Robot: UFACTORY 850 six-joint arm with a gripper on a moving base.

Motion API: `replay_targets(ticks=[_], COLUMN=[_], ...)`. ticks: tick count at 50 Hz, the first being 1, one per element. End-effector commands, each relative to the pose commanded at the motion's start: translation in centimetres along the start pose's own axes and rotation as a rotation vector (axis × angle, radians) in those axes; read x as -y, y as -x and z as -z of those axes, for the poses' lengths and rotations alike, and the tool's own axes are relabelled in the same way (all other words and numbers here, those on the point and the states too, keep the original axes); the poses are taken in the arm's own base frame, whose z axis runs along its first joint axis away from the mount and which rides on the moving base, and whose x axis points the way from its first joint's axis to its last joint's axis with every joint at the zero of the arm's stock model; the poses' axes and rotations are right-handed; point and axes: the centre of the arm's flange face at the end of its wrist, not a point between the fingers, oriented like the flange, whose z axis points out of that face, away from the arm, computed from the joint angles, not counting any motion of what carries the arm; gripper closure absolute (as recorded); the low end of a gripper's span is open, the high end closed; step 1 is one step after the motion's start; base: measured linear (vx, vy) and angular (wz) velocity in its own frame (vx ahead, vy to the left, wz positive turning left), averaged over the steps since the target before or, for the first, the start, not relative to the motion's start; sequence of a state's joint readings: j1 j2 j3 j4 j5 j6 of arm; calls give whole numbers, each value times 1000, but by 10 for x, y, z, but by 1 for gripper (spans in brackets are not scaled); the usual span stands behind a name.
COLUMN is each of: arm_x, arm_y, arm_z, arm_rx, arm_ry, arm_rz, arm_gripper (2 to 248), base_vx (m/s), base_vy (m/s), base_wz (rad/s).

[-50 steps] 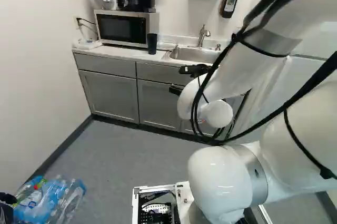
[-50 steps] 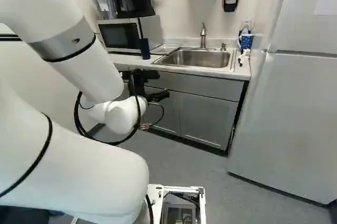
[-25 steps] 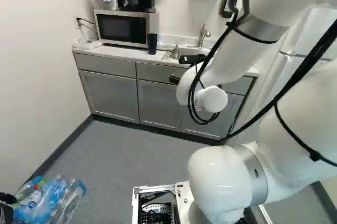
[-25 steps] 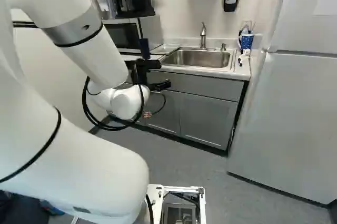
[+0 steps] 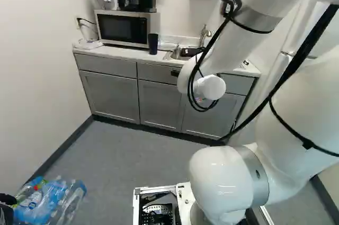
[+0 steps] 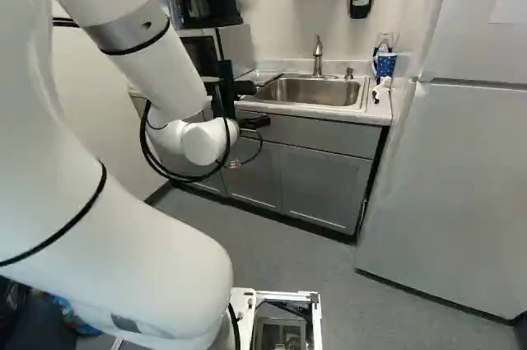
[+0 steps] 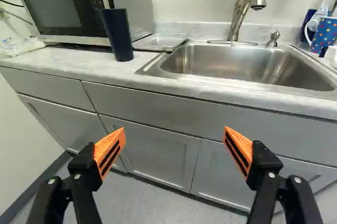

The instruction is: Rinse the cup and place it in the tray

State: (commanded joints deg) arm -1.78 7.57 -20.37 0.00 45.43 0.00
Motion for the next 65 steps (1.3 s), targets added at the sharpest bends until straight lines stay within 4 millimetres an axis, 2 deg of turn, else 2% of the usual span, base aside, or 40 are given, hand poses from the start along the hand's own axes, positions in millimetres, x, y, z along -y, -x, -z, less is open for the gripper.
replay_targets(ticks=[43, 65], arm_x=[-7, -10], arm_y=[-51, -75], arm_z=[-43, -58], arm_rx=[15, 17], arm_ry=[16, 21], arm_rz=[-5, -7], arm_gripper=[3, 3], base_vx=[0, 0], base_vy=[0, 0], base_wz=[0, 0])
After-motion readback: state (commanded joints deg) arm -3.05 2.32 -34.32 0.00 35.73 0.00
